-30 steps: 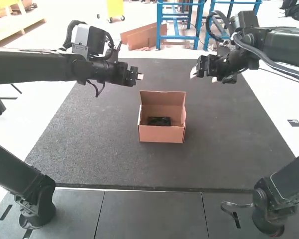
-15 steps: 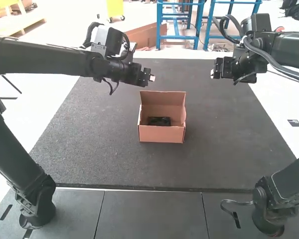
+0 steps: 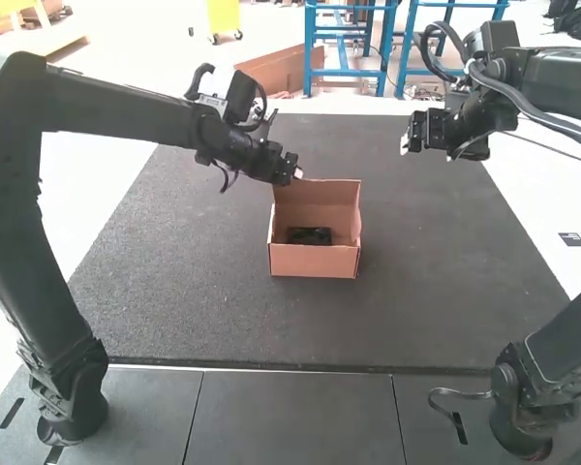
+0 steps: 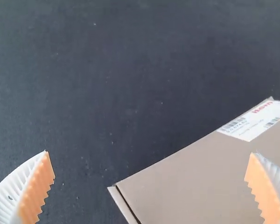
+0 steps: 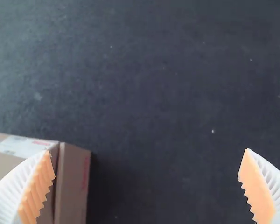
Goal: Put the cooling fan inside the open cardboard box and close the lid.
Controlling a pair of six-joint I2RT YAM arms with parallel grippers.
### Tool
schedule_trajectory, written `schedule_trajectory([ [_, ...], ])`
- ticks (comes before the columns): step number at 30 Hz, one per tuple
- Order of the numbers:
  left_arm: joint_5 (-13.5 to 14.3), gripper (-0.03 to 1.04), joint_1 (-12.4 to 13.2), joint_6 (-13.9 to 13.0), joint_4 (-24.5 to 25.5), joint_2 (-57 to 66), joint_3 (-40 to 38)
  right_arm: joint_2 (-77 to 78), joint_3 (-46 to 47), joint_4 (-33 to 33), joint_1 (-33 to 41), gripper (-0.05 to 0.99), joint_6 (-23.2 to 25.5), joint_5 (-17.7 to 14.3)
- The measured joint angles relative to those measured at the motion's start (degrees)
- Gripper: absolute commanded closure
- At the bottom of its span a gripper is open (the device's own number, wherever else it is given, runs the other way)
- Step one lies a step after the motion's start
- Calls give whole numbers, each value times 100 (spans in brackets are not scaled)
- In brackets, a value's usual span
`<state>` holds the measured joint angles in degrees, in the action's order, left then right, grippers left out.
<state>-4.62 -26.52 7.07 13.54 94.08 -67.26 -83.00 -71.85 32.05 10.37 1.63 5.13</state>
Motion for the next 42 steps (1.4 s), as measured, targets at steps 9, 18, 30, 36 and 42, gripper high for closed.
schedule_trajectory([
  [9,15,4,-214,-87,516,4,0,-96,-20,4,0,3,-2,138],
  [18,39,4,-431,-146,212,4,544,-96,-20,105,0,3,0,203],
  [30,256,4,-439,-284,-313,4,1132,-96,-20,131,0,3,-109,164],
  [36,348,4,-439,-319,-610,4,1333,-96,-17,131,0,3,-160,149],
  [42,485,4,-442,-352,-610,-2,1338,-96,-20,142,0,3,-168,149],
])
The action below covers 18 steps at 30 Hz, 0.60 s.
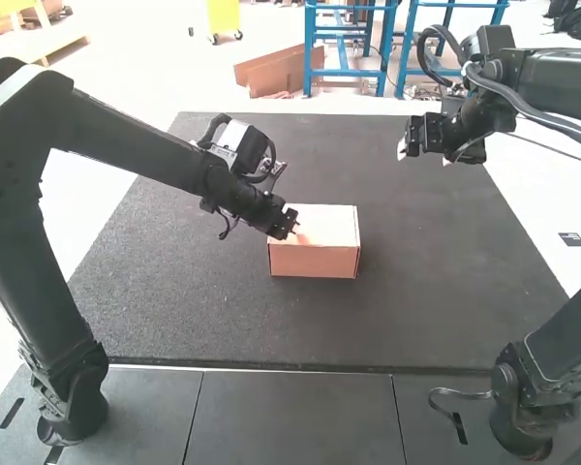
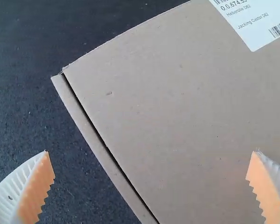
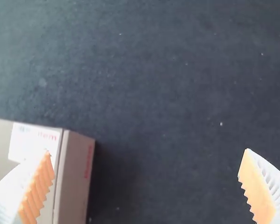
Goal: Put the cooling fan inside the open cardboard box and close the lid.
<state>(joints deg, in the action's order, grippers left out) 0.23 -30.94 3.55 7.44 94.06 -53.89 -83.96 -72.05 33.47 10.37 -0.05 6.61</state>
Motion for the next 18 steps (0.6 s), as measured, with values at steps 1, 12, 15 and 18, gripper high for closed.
schedule_trajectory([
  [1,42,4,0,-15,4,-13,-4,0,0,13,0,3,-2,0],
  [12,225,4,221,0,507,-1399,-955,0,0,164,0,3,0,4],
  [15,90,4,426,50,444,-1856,-1012,0,0,151,0,3,-17,15],
  [18,0,4,494,66,2,-2173,-901,50,7,-103,0,3,-70,74],
])
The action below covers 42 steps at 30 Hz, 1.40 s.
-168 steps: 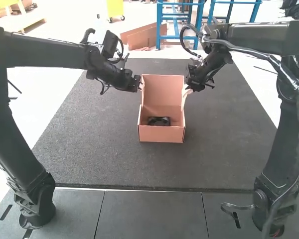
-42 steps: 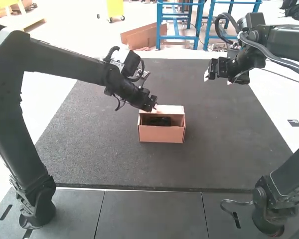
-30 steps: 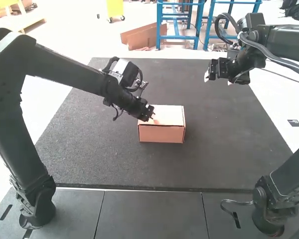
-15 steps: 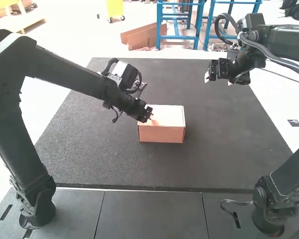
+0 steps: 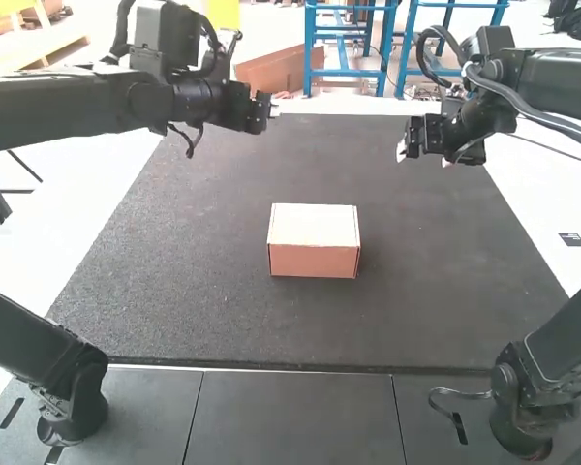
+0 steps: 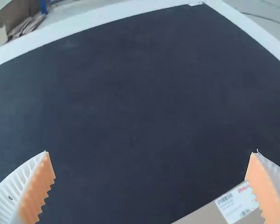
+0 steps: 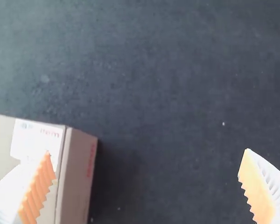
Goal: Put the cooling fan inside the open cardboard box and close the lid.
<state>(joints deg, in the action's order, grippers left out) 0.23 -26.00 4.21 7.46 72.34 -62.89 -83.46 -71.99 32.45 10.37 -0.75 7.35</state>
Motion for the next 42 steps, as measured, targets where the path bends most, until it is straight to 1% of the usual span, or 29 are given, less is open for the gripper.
schedule_trajectory([
  [4,-72,4,2,13,-772,-470,376,308,188,-887,0,3,-33,42],
  [8,-90,4,0,13,-1276,-992,793,841,647,-1690,0,3,-96,61],
  [12,-22,4,2,13,-1897,-1506,1434,1399,1202,-2245,0,3,-122,85],
  [15,50,4,0,11,-2260,-1932,1978,1816,1617,-2592,-2,3,-131,85],
  [17,76,4,2,2,-2406,-2238,2310,2074,1871,-2785,0,3,-138,85],
  [19,111,4,2,-74,-2496,-2566,2616,2358,2155,-2973,0,3,-140,81],
  [23,170,4,2,-199,-2505,-3222,3143,2900,2741,-3154,0,3,-7,0],
  [26,197,4,13,-205,-2354,-3768,3499,3314,3259,-3329,0,3,162,-140],
  [29,223,4,11,-131,-2041,-4422,3851,3805,3720,-3442,0,3,271,-249],
  [31,297,5,13,-26,-1888,-4868,4092,4186,4009,-3560,0,3,308,-337],
  [33,348,5,13,61,-1777,-5307,4367,4575,4297,-3709,0,3,317,-404],
  [37,424,5,13,151,-1484,-6127,4870,5351,4837,-3952,0,3,240,-514],
  [42,450,5,13,188,-1478,-6778,5239,6159,5396,-4245,-11,3,96,-627],
])
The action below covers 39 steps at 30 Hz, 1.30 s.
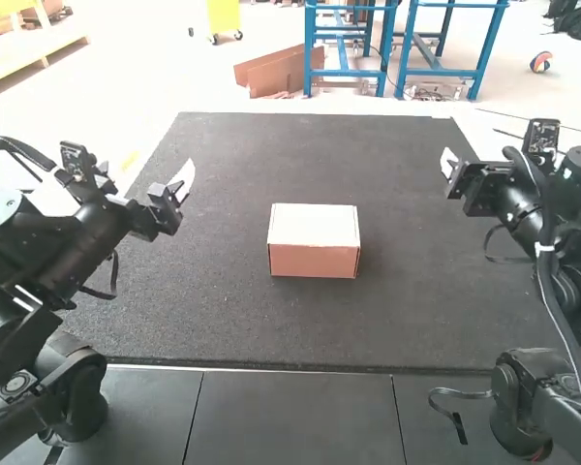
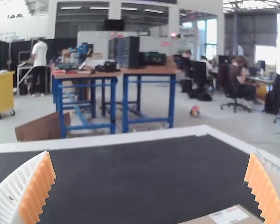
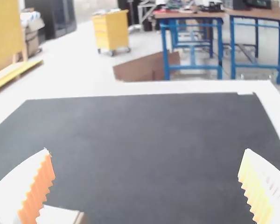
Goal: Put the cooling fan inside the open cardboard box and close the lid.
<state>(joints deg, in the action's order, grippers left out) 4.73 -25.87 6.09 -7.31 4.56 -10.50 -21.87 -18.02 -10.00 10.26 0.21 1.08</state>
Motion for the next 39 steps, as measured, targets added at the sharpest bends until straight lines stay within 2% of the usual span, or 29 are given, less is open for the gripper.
schedule_trajectory([
  [7,0,5,0,0,-590,-50,557,116,649,-546,-142,2,-90,-74],
  [12,13,5,13,2,-704,-50,804,120,1123,-610,-328,2,-166,-66],
  [15,28,5,166,20,-752,-103,968,160,1290,-645,-459,2,-197,-50],
  [19,68,5,680,31,-684,-310,1019,472,1379,-640,-647,2,-212,-48],
  [25,92,5,1633,63,-444,-350,1019,1143,1394,-415,-793,2,-223,-26],
  [29,87,5,2122,68,-308,-350,1016,1397,1410,-343,-791,2,-225,-28],
  [35,-153,5,2662,83,59,-352,1019,1902,1700,-160,-811,2,-225,-55],
  [39,-348,5,2922,83,595,-350,1019,2146,1777,90,-855,2,-221,-256],
])
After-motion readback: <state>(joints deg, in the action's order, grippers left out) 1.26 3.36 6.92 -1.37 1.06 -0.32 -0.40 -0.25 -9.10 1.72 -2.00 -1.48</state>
